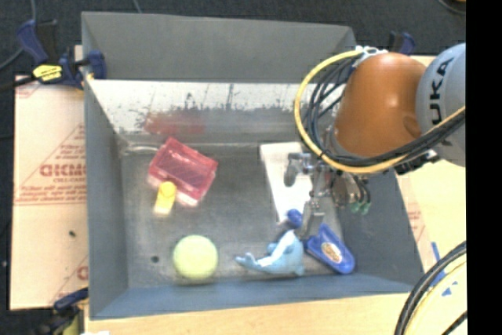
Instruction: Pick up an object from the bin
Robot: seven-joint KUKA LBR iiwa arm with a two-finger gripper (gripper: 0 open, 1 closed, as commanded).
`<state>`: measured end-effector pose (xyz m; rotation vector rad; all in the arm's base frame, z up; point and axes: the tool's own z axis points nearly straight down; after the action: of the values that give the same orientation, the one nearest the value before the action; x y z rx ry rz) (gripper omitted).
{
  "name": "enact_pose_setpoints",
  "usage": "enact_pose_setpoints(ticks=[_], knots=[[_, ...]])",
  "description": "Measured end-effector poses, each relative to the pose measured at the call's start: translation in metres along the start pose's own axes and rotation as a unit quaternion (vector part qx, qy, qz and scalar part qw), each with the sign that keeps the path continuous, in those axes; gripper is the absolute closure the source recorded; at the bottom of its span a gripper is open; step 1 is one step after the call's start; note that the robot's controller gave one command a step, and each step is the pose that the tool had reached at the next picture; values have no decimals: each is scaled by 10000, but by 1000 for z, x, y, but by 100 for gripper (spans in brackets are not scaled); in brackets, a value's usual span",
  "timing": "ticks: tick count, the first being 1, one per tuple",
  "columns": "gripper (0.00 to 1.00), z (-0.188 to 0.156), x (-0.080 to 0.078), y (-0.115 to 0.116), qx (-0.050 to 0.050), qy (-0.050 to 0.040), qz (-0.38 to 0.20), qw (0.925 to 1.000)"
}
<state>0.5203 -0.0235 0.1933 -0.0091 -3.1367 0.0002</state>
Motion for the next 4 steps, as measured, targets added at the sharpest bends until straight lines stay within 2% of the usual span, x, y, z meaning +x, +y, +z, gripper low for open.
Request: enact_pose_setpoints(ticks=[1,2,3,4], knots=[[0,-3,-1,0,2,-24,-2,10000],[0,-21,-21,40,-3,-35,-799,9968],[0,74,-10,-14,13,-54,-990,9951],[0,72,25,12,4,-38,-2109,9775]])
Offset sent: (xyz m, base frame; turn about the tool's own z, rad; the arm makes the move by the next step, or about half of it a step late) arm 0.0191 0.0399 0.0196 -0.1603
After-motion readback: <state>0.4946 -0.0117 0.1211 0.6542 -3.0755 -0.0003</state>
